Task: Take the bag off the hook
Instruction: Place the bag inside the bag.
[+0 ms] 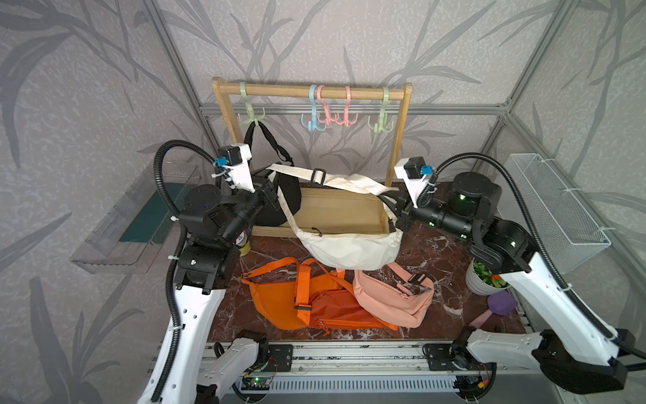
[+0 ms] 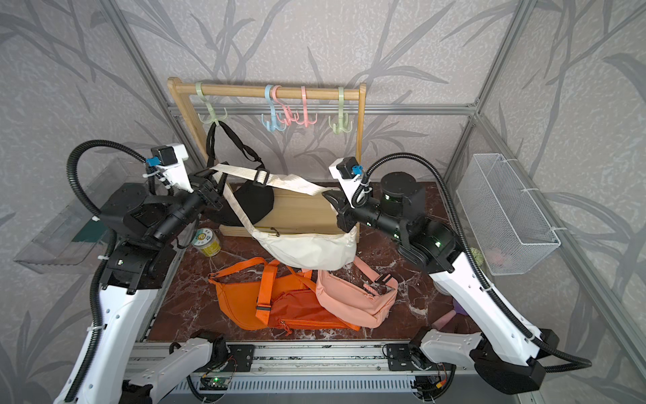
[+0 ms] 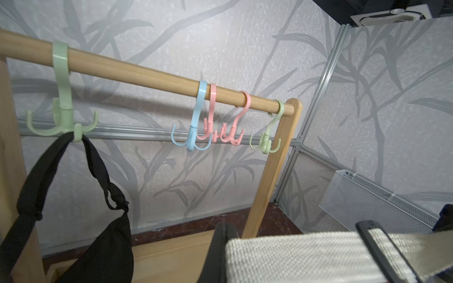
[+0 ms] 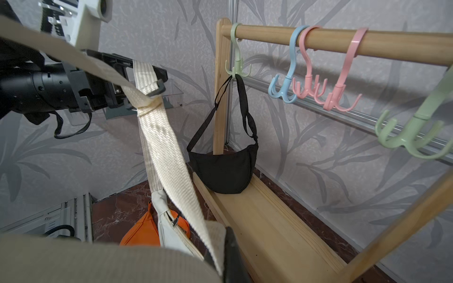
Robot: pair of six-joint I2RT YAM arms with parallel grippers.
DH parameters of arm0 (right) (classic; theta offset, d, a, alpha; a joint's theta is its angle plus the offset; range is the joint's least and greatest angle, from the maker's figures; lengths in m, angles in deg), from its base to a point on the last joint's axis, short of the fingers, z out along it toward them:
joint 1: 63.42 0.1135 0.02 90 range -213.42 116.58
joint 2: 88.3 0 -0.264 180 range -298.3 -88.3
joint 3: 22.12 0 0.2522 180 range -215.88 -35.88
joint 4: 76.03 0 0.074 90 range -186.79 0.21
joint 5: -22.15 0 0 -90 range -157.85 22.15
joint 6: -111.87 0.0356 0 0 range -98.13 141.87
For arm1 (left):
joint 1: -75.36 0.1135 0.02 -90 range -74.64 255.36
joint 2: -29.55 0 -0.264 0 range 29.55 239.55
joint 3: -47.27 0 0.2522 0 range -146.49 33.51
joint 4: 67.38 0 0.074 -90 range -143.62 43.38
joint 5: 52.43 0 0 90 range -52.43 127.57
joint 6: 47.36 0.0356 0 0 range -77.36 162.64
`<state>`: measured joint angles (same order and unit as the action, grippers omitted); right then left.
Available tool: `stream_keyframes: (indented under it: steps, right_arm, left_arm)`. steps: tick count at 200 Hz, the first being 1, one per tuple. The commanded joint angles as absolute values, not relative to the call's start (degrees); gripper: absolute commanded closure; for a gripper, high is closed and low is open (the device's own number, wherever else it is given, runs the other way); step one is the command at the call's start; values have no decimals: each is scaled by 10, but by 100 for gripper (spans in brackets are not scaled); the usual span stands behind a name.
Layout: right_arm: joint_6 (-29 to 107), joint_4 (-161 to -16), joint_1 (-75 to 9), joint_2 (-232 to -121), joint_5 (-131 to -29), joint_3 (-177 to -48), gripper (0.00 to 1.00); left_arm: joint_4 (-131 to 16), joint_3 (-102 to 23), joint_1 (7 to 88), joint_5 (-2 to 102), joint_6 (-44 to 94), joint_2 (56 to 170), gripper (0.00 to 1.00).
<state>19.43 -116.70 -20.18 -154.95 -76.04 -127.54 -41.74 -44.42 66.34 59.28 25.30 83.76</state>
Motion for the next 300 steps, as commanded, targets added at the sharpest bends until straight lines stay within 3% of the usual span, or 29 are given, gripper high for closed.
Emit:
stream_keyframes:
  steps: [1,92,152,205,270,300]
  right_arm:
    - [189,-1199,-211,-1490,-691,-1245,96]
    - [233,-1266,-211,-1393,-646,-1139,94]
    - [279,-1258,-211,-1403,-676,-1067,84]
    - [288,-1259,-211,-1438,-675,-1041,83]
    - [329,-1249,-211,-1443,-689,-979,79]
    - [342,-1242,-211,-1450,-701,-956,68]
  left_arm:
    - [-419,-429,678,566,221,807,100]
    - [-375,-336,668,593,189,722,100]
    - [-356,-243,658,583,158,679,100]
    - [-290,-206,658,506,171,682,100]
    - [-248,-150,658,497,163,673,100]
    - [-233,-126,658,484,158,649,65]
